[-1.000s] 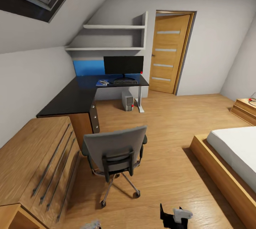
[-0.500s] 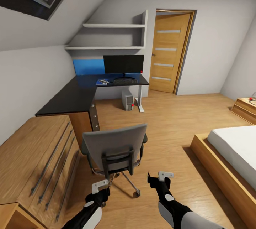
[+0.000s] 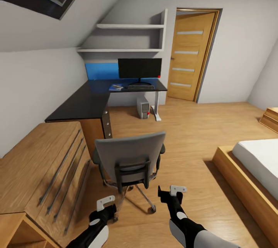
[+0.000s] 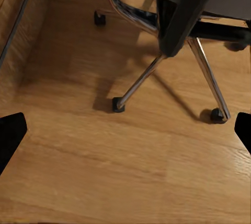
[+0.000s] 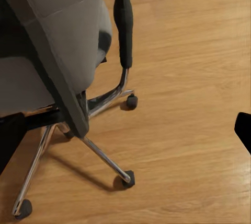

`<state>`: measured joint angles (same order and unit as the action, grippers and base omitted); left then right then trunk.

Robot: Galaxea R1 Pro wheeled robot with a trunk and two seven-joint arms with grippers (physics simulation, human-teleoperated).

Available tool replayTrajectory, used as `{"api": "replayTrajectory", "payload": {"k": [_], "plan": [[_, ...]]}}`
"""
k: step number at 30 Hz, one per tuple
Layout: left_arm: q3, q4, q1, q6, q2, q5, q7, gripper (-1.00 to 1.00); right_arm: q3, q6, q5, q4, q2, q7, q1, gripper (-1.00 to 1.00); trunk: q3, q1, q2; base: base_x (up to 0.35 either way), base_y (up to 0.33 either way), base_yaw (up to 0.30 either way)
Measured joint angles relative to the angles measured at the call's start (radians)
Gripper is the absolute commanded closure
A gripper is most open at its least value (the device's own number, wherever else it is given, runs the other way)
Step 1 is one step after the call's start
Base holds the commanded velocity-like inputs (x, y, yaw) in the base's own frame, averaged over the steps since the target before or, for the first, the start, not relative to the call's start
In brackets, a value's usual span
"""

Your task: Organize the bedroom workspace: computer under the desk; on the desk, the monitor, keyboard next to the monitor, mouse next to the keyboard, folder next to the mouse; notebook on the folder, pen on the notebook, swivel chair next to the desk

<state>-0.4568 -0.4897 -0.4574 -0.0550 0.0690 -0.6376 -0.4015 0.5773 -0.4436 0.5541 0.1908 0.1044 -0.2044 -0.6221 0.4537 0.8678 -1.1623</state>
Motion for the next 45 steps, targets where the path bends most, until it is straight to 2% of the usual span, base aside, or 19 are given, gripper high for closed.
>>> {"api": "replayTrajectory", "payload": {"k": [5,17,37,40,41,43,45], "plan": [[-0.002,0.000,0.000,-0.002,-0.004,0.000,-0.023,-1.00,0.000,-0.006,0.001,0.000,0.002,0.000,0.000,-1.00,0.018,0.019,-0.035,0.000,0.000,0.049],[0.000,0.001,0.000,-0.002,-0.005,-0.001,-0.024,-1.00,0.000,-0.008,-0.003,-0.002,-0.001,0.001,0.001,-1.00,0.055,0.065,-0.119,-0.001,0.000,0.000],[0.000,0.002,0.000,-0.002,-0.005,-0.002,-0.023,-1.00,0.000,-0.009,-0.006,-0.010,-0.003,0.002,0.001,-1.00,0.118,0.142,-0.259,-0.119,0.000,0.000],[-0.003,0.057,0.000,0.001,0.000,-0.004,-0.015,-1.00,0.004,-0.016,-0.009,-0.010,-0.001,0.007,0.001,-1.00,0.128,0.153,-0.280,0.000,0.000,0.000],[-0.007,0.070,-0.002,0.003,0.011,0.002,-0.010,-1.00,0.004,-0.009,-0.011,0.004,0.000,0.008,-0.004,-1.00,0.131,0.157,-0.287,0.000,0.000,0.000],[-0.007,0.032,-0.021,0.004,0.012,0.005,-0.011,-1.00,0.004,0.016,-0.011,0.014,0.000,0.006,-0.027,-1.00,0.137,0.165,-0.301,0.000,0.000,0.000],[-0.007,0.012,-0.091,0.022,0.013,0.003,-0.014,-1.00,0.002,0.132,-0.012,0.021,0.001,0.003,-0.123,-1.00,0.143,0.173,-0.315,0.000,0.000,0.000]]}}
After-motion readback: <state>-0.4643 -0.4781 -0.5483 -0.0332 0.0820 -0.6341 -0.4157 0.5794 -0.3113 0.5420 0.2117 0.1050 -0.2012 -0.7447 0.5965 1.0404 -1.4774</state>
